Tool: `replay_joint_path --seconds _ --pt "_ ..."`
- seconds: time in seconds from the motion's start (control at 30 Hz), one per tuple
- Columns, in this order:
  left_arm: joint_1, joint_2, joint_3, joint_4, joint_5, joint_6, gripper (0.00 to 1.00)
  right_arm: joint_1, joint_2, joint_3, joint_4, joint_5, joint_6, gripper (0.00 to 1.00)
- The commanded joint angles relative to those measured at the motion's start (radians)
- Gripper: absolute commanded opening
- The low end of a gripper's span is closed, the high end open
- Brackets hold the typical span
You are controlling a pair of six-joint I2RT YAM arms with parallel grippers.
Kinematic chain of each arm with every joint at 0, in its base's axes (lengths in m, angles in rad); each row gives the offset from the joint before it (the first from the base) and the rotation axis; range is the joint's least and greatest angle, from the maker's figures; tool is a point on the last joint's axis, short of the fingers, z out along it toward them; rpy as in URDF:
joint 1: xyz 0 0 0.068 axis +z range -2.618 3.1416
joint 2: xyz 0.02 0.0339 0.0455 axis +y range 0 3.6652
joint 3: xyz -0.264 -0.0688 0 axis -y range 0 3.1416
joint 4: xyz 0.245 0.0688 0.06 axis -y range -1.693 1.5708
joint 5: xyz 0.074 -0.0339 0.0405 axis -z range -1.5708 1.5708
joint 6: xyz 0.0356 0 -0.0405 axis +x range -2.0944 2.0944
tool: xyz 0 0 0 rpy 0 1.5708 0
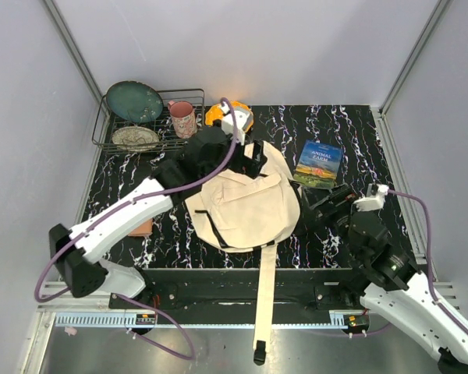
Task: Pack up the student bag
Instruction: Place the book in the student bag, then pick up the book from the center of the board.
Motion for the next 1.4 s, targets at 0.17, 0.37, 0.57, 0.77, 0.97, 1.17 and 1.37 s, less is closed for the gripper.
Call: replay_joint_path --seconds 0.17,0.37,0.57,0.77,0.97,1.17,1.37 --pt "0.011 -0.023 0.079 0.305 0.140 0.030 0.99 -0.168 0.208 0.217 -0.305 0.383 -0.236 1.00" --pt "0.037 0.343 0.319 0.306 0.329 0.016 0.99 -0.732 0.486 0.260 -0.123 -0.215 -0.405 1.00" --pt "0.080 0.696 0.575 0.378 0.502 -0.089 0.99 -0.979 0.825 0.262 0.091 -0.637 -0.400 0.95" --pt "0.096 0.947 0.787 0.300 0.512 -0.149 0.99 -1.006 0.981 0.216 0.257 -0.689 -0.373 0.91" --pt "0.125 1.066 0.794 0.390 0.559 -0.281 0.98 -1.025 1.135 0.202 0.384 -0.758 -0.334 0.84" --pt "0.130 1.168 0.871 0.354 0.547 -0.346 0.97 -1.025 1.200 0.178 0.510 -0.801 -0.302 0.78" --pt "0.140 1.250 0.909 0.282 0.481 -0.435 0.98 -1.025 1.267 0.185 0.553 -0.826 -0.302 0.72"
